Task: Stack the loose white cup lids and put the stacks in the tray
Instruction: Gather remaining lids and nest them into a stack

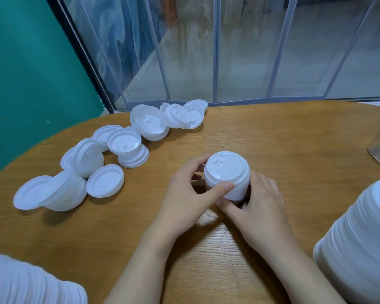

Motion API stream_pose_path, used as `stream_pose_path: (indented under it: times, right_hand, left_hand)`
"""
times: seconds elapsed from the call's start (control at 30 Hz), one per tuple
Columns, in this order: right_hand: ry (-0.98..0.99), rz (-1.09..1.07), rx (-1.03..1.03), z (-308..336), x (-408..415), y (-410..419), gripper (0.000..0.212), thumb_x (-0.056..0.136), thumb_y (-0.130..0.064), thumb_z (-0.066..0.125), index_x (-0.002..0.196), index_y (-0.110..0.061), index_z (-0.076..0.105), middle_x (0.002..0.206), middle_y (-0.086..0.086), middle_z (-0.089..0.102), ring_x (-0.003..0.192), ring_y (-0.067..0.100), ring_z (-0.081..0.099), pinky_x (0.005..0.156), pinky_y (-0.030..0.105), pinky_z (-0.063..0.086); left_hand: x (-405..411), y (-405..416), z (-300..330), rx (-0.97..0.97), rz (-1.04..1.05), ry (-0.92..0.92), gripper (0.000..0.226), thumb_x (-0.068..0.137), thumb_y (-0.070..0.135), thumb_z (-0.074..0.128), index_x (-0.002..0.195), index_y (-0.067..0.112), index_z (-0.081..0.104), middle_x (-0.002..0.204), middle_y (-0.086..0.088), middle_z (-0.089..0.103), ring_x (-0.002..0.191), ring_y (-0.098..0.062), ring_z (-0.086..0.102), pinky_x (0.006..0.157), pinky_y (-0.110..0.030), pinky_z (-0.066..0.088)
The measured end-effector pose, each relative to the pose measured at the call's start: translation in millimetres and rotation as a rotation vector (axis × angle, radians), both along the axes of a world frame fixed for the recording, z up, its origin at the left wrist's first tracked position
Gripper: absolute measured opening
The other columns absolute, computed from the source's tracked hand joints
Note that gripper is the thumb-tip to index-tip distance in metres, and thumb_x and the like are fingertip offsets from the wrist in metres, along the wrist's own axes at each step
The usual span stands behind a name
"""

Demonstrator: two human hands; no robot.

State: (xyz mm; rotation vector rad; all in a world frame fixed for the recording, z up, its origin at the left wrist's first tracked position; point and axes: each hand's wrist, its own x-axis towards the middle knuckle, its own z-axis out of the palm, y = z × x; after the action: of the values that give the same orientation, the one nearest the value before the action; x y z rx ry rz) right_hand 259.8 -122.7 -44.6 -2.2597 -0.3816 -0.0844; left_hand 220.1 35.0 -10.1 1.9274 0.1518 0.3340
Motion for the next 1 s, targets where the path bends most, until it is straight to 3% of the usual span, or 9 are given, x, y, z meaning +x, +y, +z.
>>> stream_pose_path:
  times: [0.13,0.27,0.37,0.47,0.53,0.6,0.73,0.87,1.0]
  right_hand:
    - [0.008,0.017,0.029,0.0,1.8,-0.2,0.089,0.066,-0.073,0.062,0.143,-0.033,0.046,0.132,-0.019,0.058,0.122,0.013,0.048,0.105,0.042,0.041]
    - [-0.012,0.025,0.029,0.3,1.1,-0.9,0.085,0.066,-0.075,0.059,0.140,-0.036,0.049,0.127,-0.021,0.058,0.119,0.012,0.048,0.103,0.038,0.041]
    - [-0.030,0.010,0.014,-0.9,0.6,0.0,0.080,0.069,-0.073,0.068,0.137,-0.033,0.052,0.124,-0.019,0.059,0.117,0.012,0.048,0.101,0.038,0.040]
    - [-0.031,-0.014,0.011,-1.1,0.2,0.3,0.080,0.071,-0.059,0.080,0.139,-0.028,0.051,0.126,-0.014,0.060,0.118,0.013,0.046,0.102,0.039,0.039]
    - [-0.036,-0.013,0.002,0.0,-0.1,-0.4,0.080,0.070,-0.056,0.082,0.138,-0.026,0.053,0.126,-0.011,0.061,0.117,0.015,0.046,0.100,0.039,0.039]
    - [-0.039,-0.013,0.008,0.6,-1.1,-0.8,0.079,0.069,-0.056,0.082,0.137,-0.027,0.053,0.125,-0.011,0.061,0.116,0.015,0.046,0.100,0.038,0.039]
    - [-0.027,-0.016,0.013,-1.1,-1.5,0.3,0.081,0.071,-0.055,0.082,0.139,-0.025,0.051,0.125,-0.010,0.059,0.118,0.016,0.045,0.103,0.036,0.037]
    - [-0.005,-0.008,0.020,-1.7,-3.3,-0.2,0.083,0.073,-0.056,0.081,0.143,-0.026,0.047,0.128,-0.012,0.056,0.122,0.017,0.046,0.106,0.037,0.037]
    - [0.010,-0.002,0.029,-1.7,-5.5,-0.7,0.083,0.074,-0.055,0.081,0.144,-0.028,0.045,0.131,-0.013,0.055,0.124,0.015,0.044,0.108,0.037,0.036]
  left_hand:
    - [1.1,-0.8,-1.9,0.032,0.014,-0.013,0.053,0.080,0.025,0.089,0.126,0.035,0.066,0.119,0.019,0.071,0.113,-0.002,0.064,0.092,-0.014,0.048]
    - [4.3,0.0,-5.0,-0.016,0.001,0.012,0.055,0.078,0.029,0.090,0.128,0.034,0.066,0.118,0.017,0.072,0.110,-0.005,0.067,0.092,-0.017,0.051]
    - [4.0,2.5,-3.8,-0.048,-0.016,0.028,0.056,0.075,0.041,0.085,0.127,0.035,0.067,0.117,0.017,0.073,0.111,-0.005,0.067,0.092,-0.016,0.051]
    - [5.4,6.3,-0.2,-0.042,0.013,0.034,0.047,0.082,0.054,0.072,0.124,0.034,0.068,0.113,0.017,0.073,0.106,-0.001,0.067,0.088,-0.016,0.051]
    - [8.4,14.8,3.9,0.009,0.096,0.024,0.036,0.093,0.051,0.068,0.123,0.032,0.068,0.111,0.015,0.071,0.103,-0.002,0.065,0.089,-0.023,0.054]
    - [15.7,27.1,11.0,0.099,0.159,0.006,0.025,0.098,0.038,0.068,0.122,0.031,0.068,0.113,0.017,0.069,0.103,0.000,0.062,0.091,-0.022,0.053]
    - [53.8,57.0,30.2,0.361,0.261,-0.083,0.024,0.098,0.027,0.068,0.122,0.023,0.067,0.119,0.016,0.065,0.113,0.003,0.056,0.095,-0.013,0.042]
    - [116.5,81.1,37.3,0.765,0.339,0.059,0.055,0.089,0.035,0.074,0.139,0.021,0.055,0.142,0.002,0.051,0.134,-0.022,0.042,0.110,-0.036,0.028]
    - [152.7,88.2,36.9,0.991,0.385,0.235,0.088,0.080,0.056,0.077,0.151,0.019,0.041,0.156,-0.001,0.039,0.146,-0.025,0.029,0.116,-0.040,0.019]
